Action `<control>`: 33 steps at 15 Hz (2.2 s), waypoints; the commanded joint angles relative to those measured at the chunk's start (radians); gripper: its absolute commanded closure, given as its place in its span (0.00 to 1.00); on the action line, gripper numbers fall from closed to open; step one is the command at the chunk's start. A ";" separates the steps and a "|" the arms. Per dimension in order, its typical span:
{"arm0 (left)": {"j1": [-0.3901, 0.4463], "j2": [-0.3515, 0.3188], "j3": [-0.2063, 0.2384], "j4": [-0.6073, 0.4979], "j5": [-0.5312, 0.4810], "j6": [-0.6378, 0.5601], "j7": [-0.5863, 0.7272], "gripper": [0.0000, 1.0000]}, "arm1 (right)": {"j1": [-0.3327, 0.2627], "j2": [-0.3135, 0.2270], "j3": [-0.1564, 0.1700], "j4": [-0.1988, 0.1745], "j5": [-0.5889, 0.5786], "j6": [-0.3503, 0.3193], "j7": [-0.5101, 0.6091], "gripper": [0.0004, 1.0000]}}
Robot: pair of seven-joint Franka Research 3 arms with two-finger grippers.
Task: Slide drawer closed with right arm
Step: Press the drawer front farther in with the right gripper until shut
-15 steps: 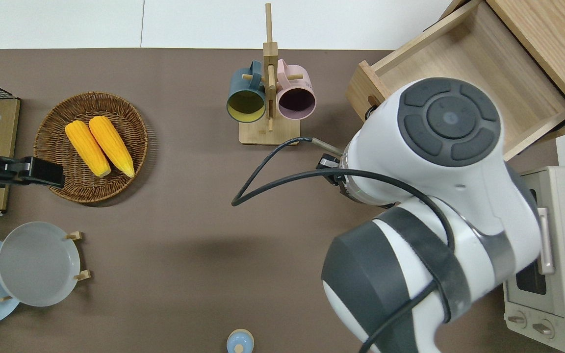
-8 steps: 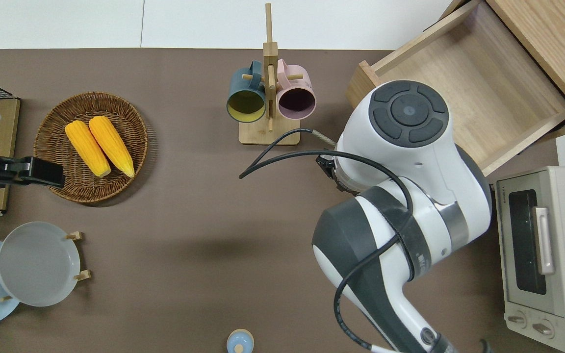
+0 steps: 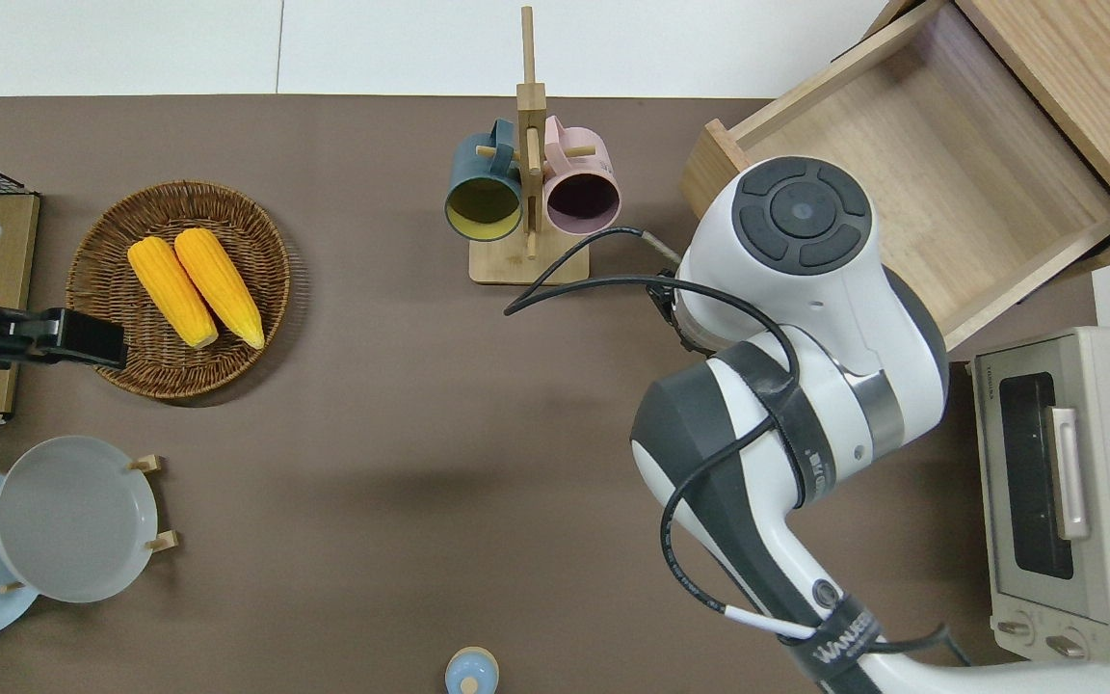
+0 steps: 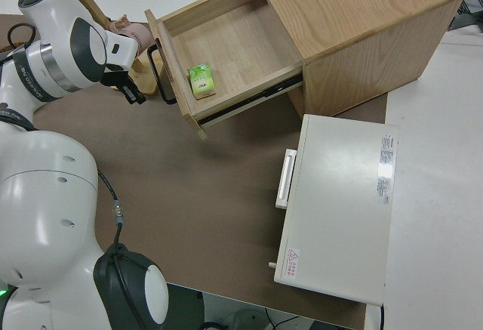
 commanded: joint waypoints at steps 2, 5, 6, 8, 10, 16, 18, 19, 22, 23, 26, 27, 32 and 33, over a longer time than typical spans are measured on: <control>0.005 0.011 -0.007 0.024 0.017 -0.020 0.010 0.01 | -0.042 0.031 0.015 -0.003 -0.019 0.037 0.026 1.00; 0.005 0.011 -0.007 0.026 0.017 -0.020 0.010 0.01 | -0.056 0.042 0.015 0.006 -0.019 0.037 0.026 1.00; 0.005 0.011 -0.007 0.024 0.017 -0.020 0.010 0.01 | -0.057 0.043 0.015 0.014 -0.017 0.037 0.027 1.00; 0.005 0.011 -0.007 0.026 0.017 -0.020 0.010 0.01 | -0.057 0.044 0.015 0.017 -0.015 0.036 0.039 1.00; 0.005 0.011 -0.007 0.026 0.017 -0.020 0.010 0.01 | -0.059 0.044 0.015 0.019 -0.015 0.036 0.061 1.00; 0.005 0.011 -0.007 0.026 0.017 -0.020 0.010 0.01 | -0.122 0.044 0.015 0.020 -0.018 0.036 0.069 1.00; 0.005 0.011 -0.007 0.024 0.017 -0.020 0.010 0.00 | -0.131 0.044 0.016 0.043 -0.017 0.034 0.067 1.00; 0.005 0.011 -0.007 0.024 0.017 -0.020 0.010 0.01 | -0.133 0.044 0.016 0.049 -0.017 0.034 0.065 1.00; 0.005 0.011 -0.007 0.026 0.017 -0.020 0.010 0.01 | -0.160 0.044 0.018 0.074 -0.014 0.034 0.053 1.00; 0.005 0.011 -0.007 0.024 0.017 -0.020 0.010 0.01 | -0.168 0.045 0.018 0.075 -0.012 0.036 0.049 1.00; 0.005 0.011 -0.007 0.026 0.017 -0.020 0.010 0.01 | -0.195 0.063 0.021 0.077 -0.009 0.040 0.001 1.00; 0.005 0.011 -0.007 0.024 0.017 -0.020 0.010 0.01 | -0.211 0.068 0.021 0.081 -0.009 0.052 -0.016 1.00; 0.005 0.011 -0.007 0.024 0.017 -0.020 0.010 0.01 | -0.292 0.106 0.018 0.115 -0.009 0.089 -0.141 1.00; 0.005 0.011 -0.007 0.024 0.017 -0.020 0.010 0.01 | -0.300 0.119 0.018 0.130 -0.011 0.089 -0.154 1.00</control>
